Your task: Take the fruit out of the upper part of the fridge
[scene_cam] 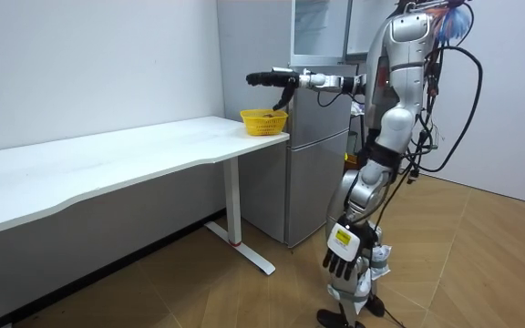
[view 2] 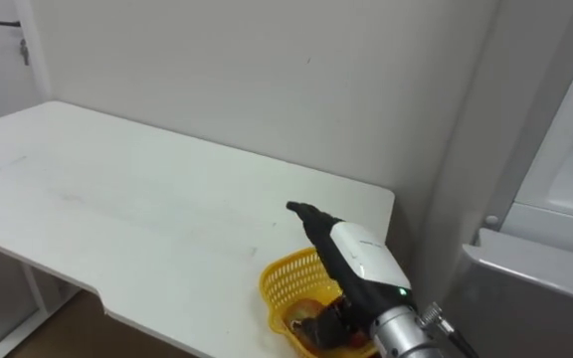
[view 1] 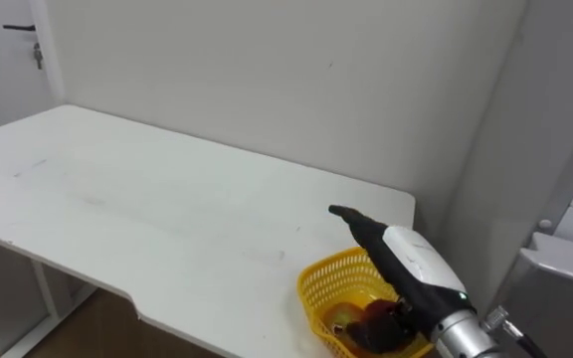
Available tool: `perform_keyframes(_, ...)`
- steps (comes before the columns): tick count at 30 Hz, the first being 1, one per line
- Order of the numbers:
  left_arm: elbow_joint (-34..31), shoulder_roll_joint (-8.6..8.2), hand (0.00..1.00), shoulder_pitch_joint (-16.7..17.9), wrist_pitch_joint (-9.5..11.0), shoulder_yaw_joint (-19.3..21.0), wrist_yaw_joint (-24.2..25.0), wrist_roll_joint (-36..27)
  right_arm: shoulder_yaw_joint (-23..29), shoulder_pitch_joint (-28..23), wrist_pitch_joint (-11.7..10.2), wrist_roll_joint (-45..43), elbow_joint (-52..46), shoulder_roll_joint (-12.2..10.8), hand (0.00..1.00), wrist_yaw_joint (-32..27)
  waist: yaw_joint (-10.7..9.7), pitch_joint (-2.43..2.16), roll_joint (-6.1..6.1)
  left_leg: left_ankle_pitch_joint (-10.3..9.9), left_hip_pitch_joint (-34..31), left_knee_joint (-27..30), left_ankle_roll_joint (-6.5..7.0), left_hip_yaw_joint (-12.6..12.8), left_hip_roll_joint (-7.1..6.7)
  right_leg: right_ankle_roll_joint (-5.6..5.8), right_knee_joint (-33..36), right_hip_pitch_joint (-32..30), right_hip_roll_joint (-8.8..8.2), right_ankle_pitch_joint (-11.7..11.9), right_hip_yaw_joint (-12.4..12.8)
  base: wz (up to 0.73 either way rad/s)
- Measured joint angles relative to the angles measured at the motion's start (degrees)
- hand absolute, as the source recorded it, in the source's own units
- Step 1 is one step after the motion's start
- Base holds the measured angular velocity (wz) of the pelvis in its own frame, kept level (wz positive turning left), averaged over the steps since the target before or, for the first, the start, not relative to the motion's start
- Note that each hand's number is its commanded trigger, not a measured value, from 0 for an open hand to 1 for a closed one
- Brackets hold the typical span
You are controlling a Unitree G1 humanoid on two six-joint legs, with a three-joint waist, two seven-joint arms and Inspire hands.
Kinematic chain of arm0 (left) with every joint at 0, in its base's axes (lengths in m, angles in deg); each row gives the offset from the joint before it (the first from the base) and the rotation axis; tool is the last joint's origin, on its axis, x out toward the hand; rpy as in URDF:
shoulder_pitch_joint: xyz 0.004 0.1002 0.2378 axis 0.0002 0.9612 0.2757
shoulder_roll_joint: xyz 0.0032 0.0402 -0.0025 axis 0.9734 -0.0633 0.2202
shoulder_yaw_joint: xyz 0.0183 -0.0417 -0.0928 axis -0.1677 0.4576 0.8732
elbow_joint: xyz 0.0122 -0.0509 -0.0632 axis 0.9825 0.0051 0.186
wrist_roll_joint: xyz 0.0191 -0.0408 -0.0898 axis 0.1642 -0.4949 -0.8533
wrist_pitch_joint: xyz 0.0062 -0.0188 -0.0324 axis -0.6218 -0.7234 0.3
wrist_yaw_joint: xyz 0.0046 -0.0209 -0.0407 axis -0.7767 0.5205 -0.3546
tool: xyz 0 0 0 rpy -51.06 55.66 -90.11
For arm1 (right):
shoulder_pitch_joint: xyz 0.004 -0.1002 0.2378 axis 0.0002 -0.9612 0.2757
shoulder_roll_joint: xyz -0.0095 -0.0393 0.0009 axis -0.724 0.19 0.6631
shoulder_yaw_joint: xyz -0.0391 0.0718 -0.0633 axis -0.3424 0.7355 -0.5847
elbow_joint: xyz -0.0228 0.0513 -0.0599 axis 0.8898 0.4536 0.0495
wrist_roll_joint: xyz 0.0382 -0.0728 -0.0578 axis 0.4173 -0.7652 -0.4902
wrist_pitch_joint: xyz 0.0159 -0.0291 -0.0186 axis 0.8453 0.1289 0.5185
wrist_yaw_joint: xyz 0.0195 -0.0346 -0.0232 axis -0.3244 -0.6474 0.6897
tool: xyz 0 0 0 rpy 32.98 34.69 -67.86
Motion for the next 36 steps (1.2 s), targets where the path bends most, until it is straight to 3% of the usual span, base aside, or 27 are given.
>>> perform_keyframes(5,-0.01,-0.13,0.00,0.60,0.10,0.43,-0.01,0.00,1.78,-0.01,-0.50,4.11,-5.36,-0.15,0.00,0.01,-0.25,0.21,0.63,-0.26,0.01,0.00,0.31,-0.05,-0.11,0.32,-0.03,0.39,-0.01,-0.24,0.25,0.00)
perform_keyframes(9,0.00,-1.22,0.00,1.75,0.19,0.74,-1.36,-0.08,3.74,-0.24,-0.79,8.89,-10.20,-0.60,0.00,-0.07,-1.10,-0.22,1.74,-0.50,0.12,0.75,0.56,0.28,-0.12,0.48,0.00,0.45,-0.03,-0.12,0.59,-0.01)
perform_keyframes(12,0.62,-2.10,0.00,2.56,0.05,0.97,-2.00,0.03,3.93,-1.47,-2.03,9.51,-12.81,-2.23,0.00,-1.17,-2.30,-0.80,2.74,-0.52,0.27,0.59,0.60,0.83,-0.10,0.55,0.06,0.60,-0.07,-0.07,0.91,-0.05)
perform_keyframes(17,1.22,-2.43,0.00,2.50,-0.05,1.01,-2.15,0.01,3.94,-7.52,-2.21,9.96,-15.51,-3.12,0.00,-1.36,-3.61,-1.03,3.24,-0.52,1.13,-0.40,0.60,1.50,0.07,0.50,0.21,0.57,0.06,-0.04,2.46,-0.11)
perform_keyframes(20,1.20,-2.43,0.00,2.08,-0.05,0.96,-2.37,-0.01,3.94,-10.45,-2.12,11.21,-17.14,-3.63,0.00,-1.13,-4.28,-0.98,3.38,-0.53,1.07,-0.48,0.63,2.37,0.18,0.49,0.02,0.20,0.15,-0.04,3.42,-0.12)
perform_keyframes(27,1.06,-2.54,0.00,1.18,-0.01,0.87,-4.35,-0.51,3.97,-10.69,-2.13,16.91,-17.24,-5.16,0.00,-1.05,-5.50,-1.01,3.41,-0.55,1.21,-0.48,0.66,4.33,0.73,0.40,0.02,-0.64,0.52,0.73,5.08,-0.15)
perform_keyframes(30,1.11,-3.09,0.00,1.34,-0.12,0.59,-5.07,-0.72,3.97,-11.78,-2.13,18.09,-17.24,-5.54,0.00,-1.05,-6.25,-1.10,3.89,-0.77,1.21,-0.32,0.70,4.58,0.90,0.36,-0.01,-0.71,0.62,0.92,5.34,-0.07)
perform_keyframes(32,1.14,-3.94,0.00,1.38,-0.19,0.40,-5.07,-0.70,3.97,-13.00,-2.13,18.65,-17.24,-5.77,0.00,-1.00,-6.40,-1.42,4.50,-0.88,1.22,-0.41,0.71,5.02,0.98,0.38,0.24,-1.21,0.70,0.95,6.18,-0.15)
perform_keyframes(36,1.24,-4.88,0.00,1.61,-0.14,0.21,-5.19,-0.65,4.34,-14.61,-2.13,19.45,-18.04,-7.06,0.00,-0.45,-7.19,-1.23,5.46,-0.90,1.44,-1.07,0.72,5.82,1.19,0.32,0.37,-1.40,0.73,1.16,6.63,-0.11)
